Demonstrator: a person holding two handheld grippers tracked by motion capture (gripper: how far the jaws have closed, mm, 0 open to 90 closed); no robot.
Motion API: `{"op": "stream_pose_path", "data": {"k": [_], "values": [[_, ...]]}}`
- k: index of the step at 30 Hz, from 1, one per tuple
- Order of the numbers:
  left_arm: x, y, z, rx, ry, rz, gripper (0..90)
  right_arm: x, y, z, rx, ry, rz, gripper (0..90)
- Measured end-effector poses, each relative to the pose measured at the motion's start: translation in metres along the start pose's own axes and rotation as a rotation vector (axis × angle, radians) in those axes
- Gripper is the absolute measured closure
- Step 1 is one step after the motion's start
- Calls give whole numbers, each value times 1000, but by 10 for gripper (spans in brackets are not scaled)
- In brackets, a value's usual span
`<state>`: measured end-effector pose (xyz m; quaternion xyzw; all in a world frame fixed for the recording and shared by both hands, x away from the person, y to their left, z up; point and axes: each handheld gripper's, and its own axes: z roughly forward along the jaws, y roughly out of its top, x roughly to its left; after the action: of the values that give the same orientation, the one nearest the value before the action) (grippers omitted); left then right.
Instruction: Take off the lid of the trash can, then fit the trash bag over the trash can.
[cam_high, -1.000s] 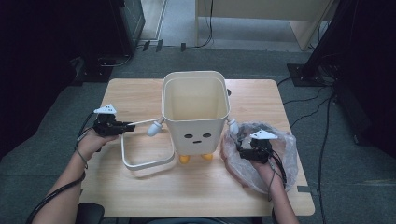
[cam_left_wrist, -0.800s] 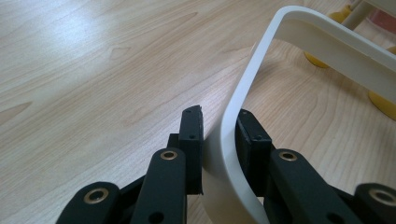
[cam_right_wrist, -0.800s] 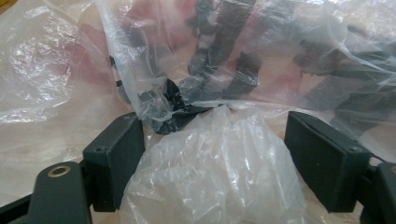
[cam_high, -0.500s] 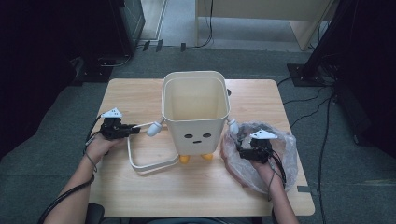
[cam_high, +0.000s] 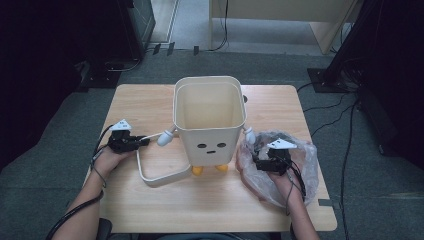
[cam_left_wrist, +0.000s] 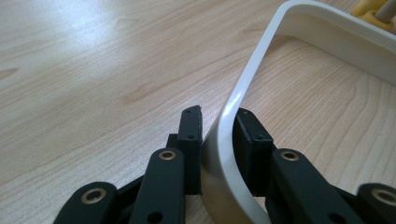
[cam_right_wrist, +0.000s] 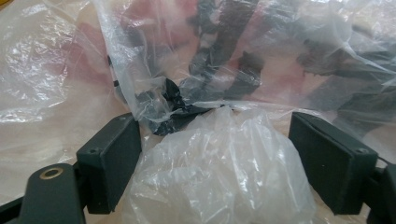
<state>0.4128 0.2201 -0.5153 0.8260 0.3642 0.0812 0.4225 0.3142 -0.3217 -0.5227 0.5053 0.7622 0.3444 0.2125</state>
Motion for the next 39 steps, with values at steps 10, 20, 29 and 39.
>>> {"op": "stream_pose_path", "data": {"k": [10, 20, 29, 39], "values": [[0, -1, -1, -24, 85, -37, 443, 1, 1, 1, -4, -7, 5, 196], [-10, 0, 4, 20, 158, 67, 290, 11, 2, 0, -43, -8, 14, 672], [-7, 0, 3, 15, 145, 49, 290, 6, 12, -12, 50, 66, 197, 877], [-7, -2, 1, 13, 156, 46, 290, -13, 28, -49, 25, 120, 365, 879]]}}
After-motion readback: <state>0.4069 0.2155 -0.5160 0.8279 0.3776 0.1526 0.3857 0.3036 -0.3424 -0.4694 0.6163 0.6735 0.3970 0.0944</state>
